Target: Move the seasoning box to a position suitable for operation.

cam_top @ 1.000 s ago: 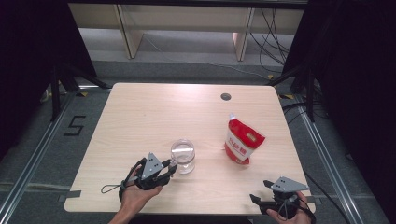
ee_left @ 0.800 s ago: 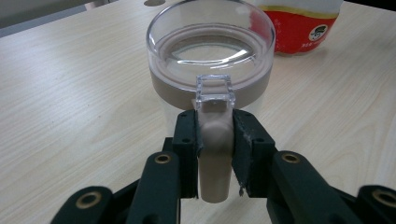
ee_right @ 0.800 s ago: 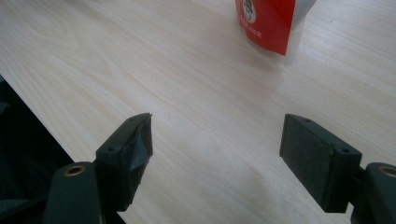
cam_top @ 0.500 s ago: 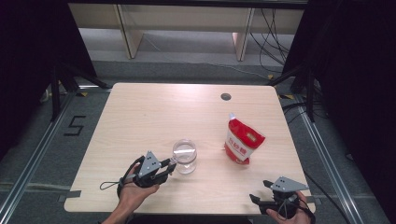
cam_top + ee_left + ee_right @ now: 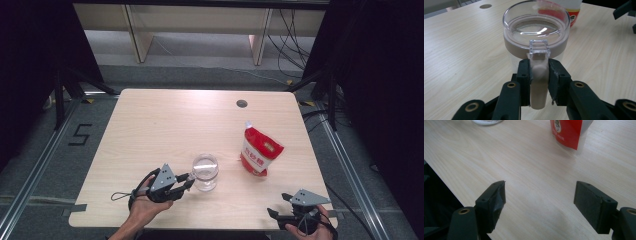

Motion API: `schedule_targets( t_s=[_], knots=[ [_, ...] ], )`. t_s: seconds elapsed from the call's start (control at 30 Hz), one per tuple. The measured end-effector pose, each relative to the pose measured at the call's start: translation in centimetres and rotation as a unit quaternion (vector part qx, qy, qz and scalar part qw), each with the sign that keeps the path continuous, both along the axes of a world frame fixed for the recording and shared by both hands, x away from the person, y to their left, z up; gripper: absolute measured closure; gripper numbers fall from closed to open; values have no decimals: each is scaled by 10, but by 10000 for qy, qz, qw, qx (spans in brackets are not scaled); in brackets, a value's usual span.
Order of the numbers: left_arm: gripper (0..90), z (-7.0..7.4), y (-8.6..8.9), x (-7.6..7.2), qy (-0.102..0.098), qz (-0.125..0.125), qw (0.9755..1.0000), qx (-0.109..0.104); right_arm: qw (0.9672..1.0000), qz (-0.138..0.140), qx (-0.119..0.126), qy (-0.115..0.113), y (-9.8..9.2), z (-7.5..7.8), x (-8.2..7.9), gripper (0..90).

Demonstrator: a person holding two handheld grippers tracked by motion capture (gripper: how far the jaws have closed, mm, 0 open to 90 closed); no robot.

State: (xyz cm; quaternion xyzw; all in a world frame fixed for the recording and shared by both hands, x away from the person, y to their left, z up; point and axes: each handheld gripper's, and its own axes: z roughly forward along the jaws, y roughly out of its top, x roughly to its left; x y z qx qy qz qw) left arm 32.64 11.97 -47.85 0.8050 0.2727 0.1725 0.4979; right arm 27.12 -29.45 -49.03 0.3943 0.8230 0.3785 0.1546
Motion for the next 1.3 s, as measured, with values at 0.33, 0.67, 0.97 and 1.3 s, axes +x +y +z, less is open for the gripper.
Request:
schedule_targets(
  t_s=[0.33, 0.67, 0.97, 1.3],
  knots=[
    [720, 1, -13, -2, -14, -582, 9983, -3, 10000, 7, -11, -12, 0, 0, 0, 262],
    [719, 2, -8, 9, -46, -967, 9952, 111, 9999, -35, -7, 120, 1, 1, -2, 262],
    [720, 0, -5, 11, -157, -1296, 9914, 76, 10000, 25, -34, 23, 1, 1, -1, 262],
    [608, 1, -9, 9, -88, -1329, 9911, 22, 9999, 56, -81, -47, 1, 1, 0, 262]
  ],
)
